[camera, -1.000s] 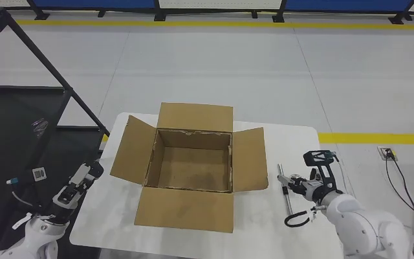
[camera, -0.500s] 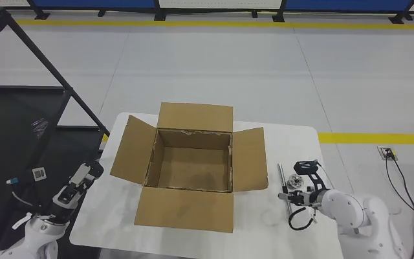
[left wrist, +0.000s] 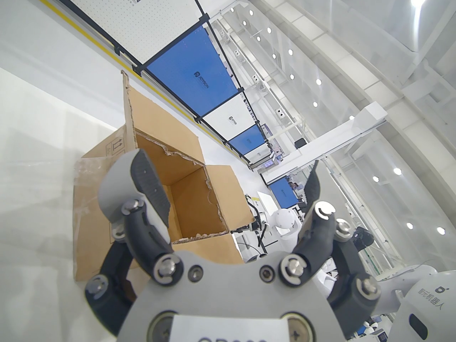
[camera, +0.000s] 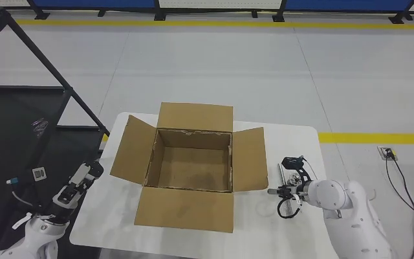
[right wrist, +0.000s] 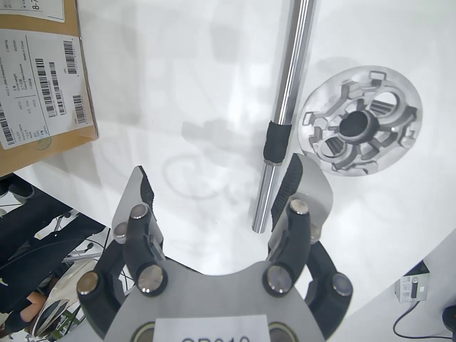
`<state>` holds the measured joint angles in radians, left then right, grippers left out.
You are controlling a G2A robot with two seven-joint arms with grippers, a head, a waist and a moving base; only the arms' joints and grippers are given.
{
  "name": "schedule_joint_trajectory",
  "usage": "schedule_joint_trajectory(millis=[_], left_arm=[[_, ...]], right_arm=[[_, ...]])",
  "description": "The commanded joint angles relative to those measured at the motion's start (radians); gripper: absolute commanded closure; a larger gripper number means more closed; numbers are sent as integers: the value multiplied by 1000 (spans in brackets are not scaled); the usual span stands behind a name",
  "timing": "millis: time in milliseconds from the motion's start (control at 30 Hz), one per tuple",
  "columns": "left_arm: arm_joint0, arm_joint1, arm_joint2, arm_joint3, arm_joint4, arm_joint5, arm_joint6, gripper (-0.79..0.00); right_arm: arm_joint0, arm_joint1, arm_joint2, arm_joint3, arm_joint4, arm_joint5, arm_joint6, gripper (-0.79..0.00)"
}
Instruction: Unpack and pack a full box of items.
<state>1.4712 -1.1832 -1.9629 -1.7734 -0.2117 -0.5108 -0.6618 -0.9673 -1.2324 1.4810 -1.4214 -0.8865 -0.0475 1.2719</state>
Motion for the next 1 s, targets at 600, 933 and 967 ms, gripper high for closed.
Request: schedule_joint_trajectory(millis=[600, 933, 967], left_arm=[[0, 0, 0, 0, 0, 0, 0, -785], [0, 0, 0, 0, 0, 0, 0, -785], [0, 0, 0, 0, 0, 0, 0, -785]], right_arm=[[76, 11, -80, 109, -35, 18, -27, -354], [98, 15, -134, 103, -135, 76, -14, -342], [99, 15, -138, 102, -148, 85, -16, -348]])
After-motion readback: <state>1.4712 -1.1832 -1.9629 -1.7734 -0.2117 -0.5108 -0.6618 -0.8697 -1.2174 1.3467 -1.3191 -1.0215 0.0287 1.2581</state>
